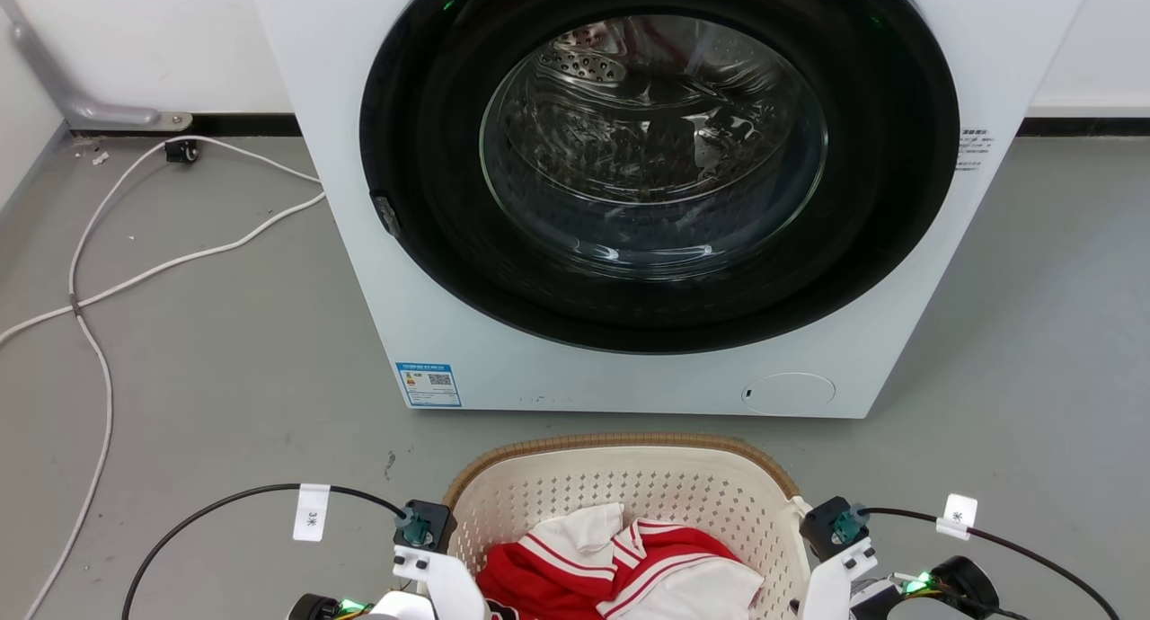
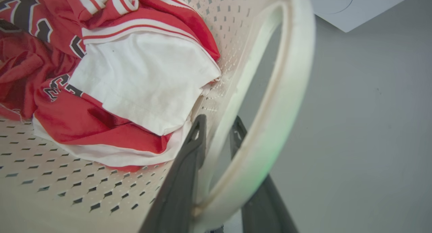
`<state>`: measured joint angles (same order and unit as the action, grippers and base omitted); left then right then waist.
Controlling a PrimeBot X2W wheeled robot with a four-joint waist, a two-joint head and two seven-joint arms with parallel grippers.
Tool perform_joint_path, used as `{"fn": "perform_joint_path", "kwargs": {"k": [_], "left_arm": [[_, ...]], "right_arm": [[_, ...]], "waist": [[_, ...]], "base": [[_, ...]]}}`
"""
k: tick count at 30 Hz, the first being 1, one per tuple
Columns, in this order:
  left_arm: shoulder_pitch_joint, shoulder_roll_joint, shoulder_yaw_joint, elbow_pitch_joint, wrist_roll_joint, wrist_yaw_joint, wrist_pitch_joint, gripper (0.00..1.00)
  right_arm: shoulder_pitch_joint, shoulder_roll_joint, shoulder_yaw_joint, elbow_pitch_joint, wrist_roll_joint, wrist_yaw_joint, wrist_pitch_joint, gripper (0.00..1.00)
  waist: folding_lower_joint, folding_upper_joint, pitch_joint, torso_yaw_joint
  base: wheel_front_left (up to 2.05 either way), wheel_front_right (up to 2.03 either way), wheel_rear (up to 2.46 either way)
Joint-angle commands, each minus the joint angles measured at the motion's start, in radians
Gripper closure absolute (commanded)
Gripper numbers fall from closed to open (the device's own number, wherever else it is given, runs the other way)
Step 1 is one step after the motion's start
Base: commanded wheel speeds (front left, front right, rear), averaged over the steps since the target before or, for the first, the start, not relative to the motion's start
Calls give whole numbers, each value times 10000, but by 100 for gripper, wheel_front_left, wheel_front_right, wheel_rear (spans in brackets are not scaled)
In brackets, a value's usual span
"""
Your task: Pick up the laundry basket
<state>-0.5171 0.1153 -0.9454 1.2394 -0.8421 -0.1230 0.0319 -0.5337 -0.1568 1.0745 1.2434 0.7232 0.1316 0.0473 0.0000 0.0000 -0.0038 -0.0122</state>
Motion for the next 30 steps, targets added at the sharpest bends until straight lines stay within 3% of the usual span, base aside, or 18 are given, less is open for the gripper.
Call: {"fn": "perform_joint_path", "kwargs": {"k": [1, 30], "left_arm": [[-169, 218, -79, 34, -18, -121, -70, 100], [-271, 207, -802, 138, -721, -122, -232, 100]], "right_arm": [[-117, -266, 105, 158, 15, -17, -21, 100], [-239, -296, 860, 291, 753, -17, -120, 100]], "waist": [[0, 0, -5, -2], [0, 0, 30, -55]], "base": [[0, 0, 0], [0, 0, 0]]}}
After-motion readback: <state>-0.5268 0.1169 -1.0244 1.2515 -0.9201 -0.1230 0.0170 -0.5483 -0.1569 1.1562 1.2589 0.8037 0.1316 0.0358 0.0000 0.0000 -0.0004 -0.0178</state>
